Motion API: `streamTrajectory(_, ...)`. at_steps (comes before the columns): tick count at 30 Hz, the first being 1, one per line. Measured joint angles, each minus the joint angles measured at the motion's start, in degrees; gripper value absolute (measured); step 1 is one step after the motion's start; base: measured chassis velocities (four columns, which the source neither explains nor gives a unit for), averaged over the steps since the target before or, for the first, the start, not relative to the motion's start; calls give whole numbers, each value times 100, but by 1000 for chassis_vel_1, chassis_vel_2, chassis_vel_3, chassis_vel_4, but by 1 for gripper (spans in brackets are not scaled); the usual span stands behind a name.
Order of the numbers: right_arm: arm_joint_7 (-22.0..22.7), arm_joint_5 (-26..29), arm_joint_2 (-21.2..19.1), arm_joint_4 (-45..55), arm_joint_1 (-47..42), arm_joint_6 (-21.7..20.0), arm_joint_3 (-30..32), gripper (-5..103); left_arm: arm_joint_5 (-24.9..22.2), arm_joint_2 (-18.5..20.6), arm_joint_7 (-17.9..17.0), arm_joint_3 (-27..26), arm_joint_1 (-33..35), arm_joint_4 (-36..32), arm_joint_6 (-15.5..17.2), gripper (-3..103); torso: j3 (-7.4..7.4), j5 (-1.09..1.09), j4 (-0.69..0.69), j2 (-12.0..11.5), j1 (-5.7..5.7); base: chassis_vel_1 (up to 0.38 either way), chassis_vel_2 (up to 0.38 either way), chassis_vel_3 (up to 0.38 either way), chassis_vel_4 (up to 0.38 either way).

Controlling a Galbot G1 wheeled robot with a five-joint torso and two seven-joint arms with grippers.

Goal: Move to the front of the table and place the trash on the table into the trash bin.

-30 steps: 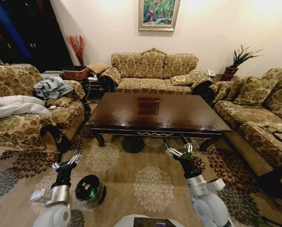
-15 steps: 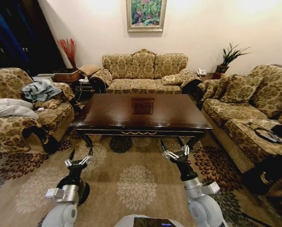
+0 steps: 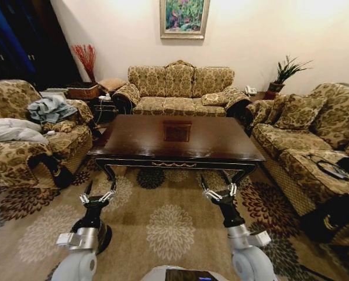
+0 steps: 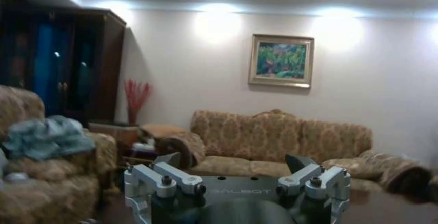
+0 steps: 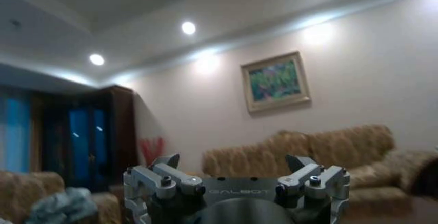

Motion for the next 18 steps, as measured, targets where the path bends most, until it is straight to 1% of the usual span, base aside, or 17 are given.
streamTrajectory(1,64,-55,6,29,-33,-84,8,100,40,23,-68,-31,52,-135,79,100,0,1,0,0,0,0,0,0,0)
streamTrajectory(3,399,-343,42,149,-99,-454,17,100,118,117,-276,-193,235,-764,428,100,0,-1,0,0,0,0,0,0,0)
streamTrajectory(4,526,-428,64,187,-99,-568,-4,100,119,137,-323,-231,272,-929,540,100,0,-1,0,0,0,0,0,0,0)
streamTrajectory(5,526,-428,64,187,-99,-568,-4,100,119,137,-323,-231,272,-929,540,100,0,-1,0,0,0,0,0,0,0)
streamTrajectory(6,693,-532,111,270,-89,-758,-44,100,119,147,-379,-262,320,-1078,692,100,0,1,0,1,0,0,0,0,0)
streamTrajectory(8,879,-617,171,409,-60,-1010,-102,100,126,102,-457,-251,393,-1150,930,100,0,0,1,0,0,0,0,0,0)
streamTrajectory(9,879,-617,171,409,-60,-1010,-102,100,126,102,-457,-251,393,-1150,930,100,0,0,1,0,0,0,0,0,0)
streamTrajectory(13,1040,-629,199,744,-107,-1578,-138,100,94,22,-555,-144,510,-1158,1621,100,0,-1,1,0,0,0,0,0,0)
streamTrajectory(14,1040,-629,199,744,-107,-1578,-138,100,94,22,-555,-144,510,-1158,1621,100,0,-1,1,0,0,0,0,0,0)
streamTrajectory(15,1100,-605,195,872,-137,-1785,-130,100,30,52,-576,-122,526,-1156,1809,100,0,-1,1,0,0,0,0,0,0)
streamTrajectory(16,1141,-589,193,984,-165,-1915,-123,100,9,73,-581,-120,527,-1153,1864,100,0,-1,0,0,0,0,0,0,0)
streamTrajectory(18,1152,-581,187,1141,-201,-2069,-106,100,-35,78,-583,-121,516,-1144,1886,100,0,-1,0,0,0,0,0,0,0)
